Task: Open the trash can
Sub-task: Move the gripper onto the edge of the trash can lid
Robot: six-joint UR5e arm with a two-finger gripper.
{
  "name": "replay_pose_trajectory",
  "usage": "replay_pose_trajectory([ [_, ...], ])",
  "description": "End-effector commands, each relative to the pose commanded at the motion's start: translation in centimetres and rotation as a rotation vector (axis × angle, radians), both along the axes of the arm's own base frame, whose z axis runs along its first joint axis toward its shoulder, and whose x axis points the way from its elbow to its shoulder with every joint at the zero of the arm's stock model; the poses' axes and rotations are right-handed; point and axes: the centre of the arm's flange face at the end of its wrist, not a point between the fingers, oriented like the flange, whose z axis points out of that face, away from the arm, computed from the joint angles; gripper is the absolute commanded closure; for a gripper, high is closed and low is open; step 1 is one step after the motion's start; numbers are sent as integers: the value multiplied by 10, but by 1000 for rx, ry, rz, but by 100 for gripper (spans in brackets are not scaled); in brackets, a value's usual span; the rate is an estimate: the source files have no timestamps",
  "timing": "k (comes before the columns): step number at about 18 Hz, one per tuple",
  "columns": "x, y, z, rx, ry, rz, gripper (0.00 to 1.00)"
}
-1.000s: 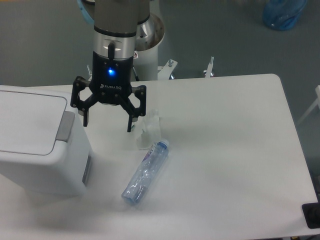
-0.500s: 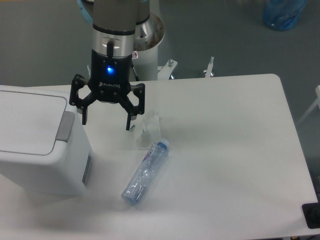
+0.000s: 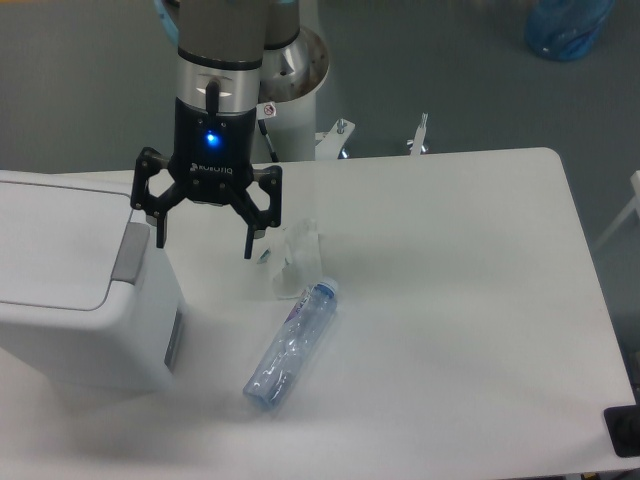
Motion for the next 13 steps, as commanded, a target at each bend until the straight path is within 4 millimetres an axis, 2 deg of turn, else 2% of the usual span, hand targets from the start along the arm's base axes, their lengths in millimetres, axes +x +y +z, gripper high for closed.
replay_pose_trajectory([
  [2,10,3,-9,-10,-7,-16,0],
  [7,24,13,-18,-18,-32,-20,0],
  [13,21,20,-30,-31,-47,-12,0],
])
